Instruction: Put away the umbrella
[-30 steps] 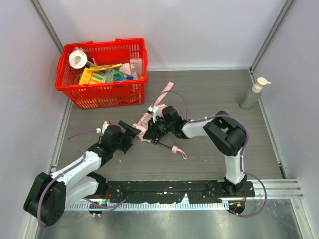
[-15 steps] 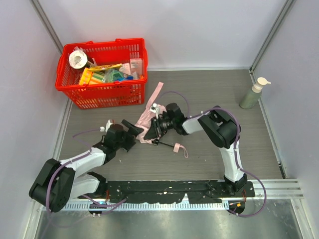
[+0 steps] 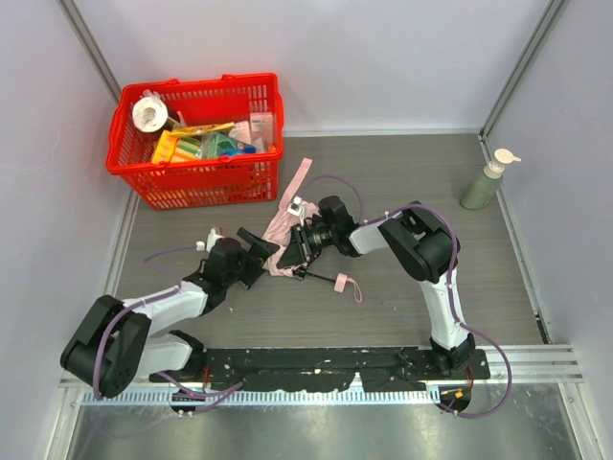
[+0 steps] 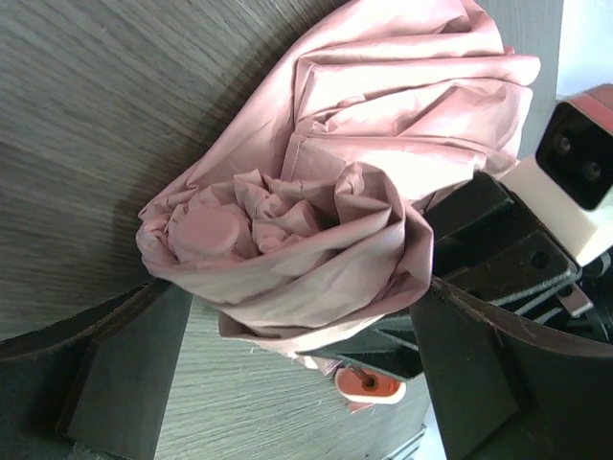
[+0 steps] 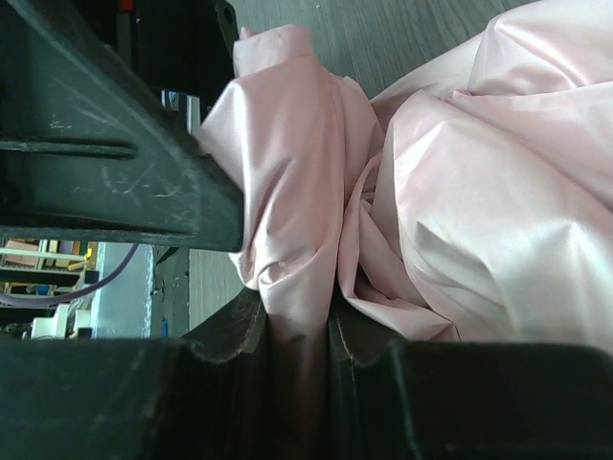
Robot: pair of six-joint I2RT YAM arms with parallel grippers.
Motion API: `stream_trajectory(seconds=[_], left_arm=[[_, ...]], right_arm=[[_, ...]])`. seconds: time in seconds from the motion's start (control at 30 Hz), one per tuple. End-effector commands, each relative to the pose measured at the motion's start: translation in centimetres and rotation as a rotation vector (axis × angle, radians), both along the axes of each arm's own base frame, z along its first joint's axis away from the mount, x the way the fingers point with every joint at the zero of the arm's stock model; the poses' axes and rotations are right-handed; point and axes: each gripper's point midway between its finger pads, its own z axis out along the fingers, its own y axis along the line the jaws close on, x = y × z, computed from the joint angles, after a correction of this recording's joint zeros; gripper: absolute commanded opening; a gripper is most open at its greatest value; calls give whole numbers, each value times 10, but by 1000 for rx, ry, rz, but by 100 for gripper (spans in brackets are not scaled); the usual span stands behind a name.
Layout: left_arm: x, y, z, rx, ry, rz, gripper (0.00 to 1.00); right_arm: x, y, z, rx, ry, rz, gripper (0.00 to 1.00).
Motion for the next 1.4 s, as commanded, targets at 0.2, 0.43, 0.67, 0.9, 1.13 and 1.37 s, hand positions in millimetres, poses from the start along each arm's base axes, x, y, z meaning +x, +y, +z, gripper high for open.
stream_trajectory(seconds=[0.2, 0.43, 0.67, 0.9, 1.13, 1.37], left_arm=[[-16, 29, 27, 42, -65, 95, 100], [-1, 10, 26, -5, 50, 108, 100], [7, -1, 13, 8, 52, 82, 100], [-16, -9, -28, 18, 194, 94, 100], [-19, 12, -56, 69, 170, 159, 50], [-25, 20, -58, 100, 143, 151, 3]], right_arm=[[-55, -47, -89, -352, 287, -19, 1], [-51, -47, -84, -354, 265, -22, 1], [-49, -45, -81, -356, 256, -23, 1], [-47, -44, -79, -353, 255, -24, 1], [-50, -47, -76, -350, 257, -1, 1], [-52, -48, -82, -406, 217, 12, 1]])
